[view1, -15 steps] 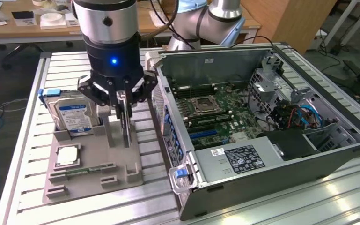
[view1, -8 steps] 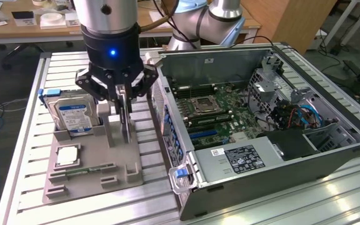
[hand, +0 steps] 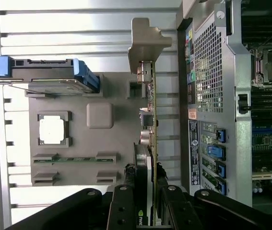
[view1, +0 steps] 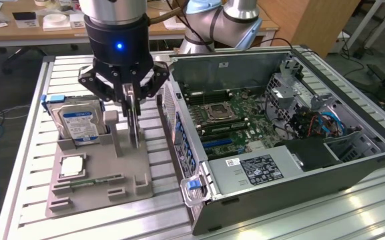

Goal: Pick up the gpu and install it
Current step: 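Pick up the gpu and move the gpu toward the slot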

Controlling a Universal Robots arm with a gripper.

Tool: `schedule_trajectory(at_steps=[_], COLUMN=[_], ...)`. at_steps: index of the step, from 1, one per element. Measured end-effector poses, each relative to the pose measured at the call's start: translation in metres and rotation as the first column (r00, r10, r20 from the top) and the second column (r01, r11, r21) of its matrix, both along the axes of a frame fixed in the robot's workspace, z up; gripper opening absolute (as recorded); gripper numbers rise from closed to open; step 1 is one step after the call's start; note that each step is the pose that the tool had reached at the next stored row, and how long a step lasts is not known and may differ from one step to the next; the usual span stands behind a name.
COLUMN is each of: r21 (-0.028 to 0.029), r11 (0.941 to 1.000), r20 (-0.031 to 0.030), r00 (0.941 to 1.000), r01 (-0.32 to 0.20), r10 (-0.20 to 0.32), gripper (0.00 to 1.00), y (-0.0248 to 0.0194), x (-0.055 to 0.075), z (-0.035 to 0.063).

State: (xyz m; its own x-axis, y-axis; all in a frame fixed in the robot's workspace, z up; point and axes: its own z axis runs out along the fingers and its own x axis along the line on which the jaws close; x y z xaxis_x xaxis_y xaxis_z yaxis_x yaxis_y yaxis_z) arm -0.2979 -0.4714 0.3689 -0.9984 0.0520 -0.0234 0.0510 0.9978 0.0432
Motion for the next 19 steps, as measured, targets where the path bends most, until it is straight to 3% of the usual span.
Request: schedule_trajectory(at_steps=[10,19], r21=[-0.0001,-0.0002], r11=[1.0,1.0], r20=[-0.0001,-0.0002], r00=[1.0,1.0], r01=[0.0,0.0], r10=[0.0,0.0], gripper=[0.27,0.27], y=[0.0,0.0], x=[0.0,0.0], z=[0.0128,0.0339])
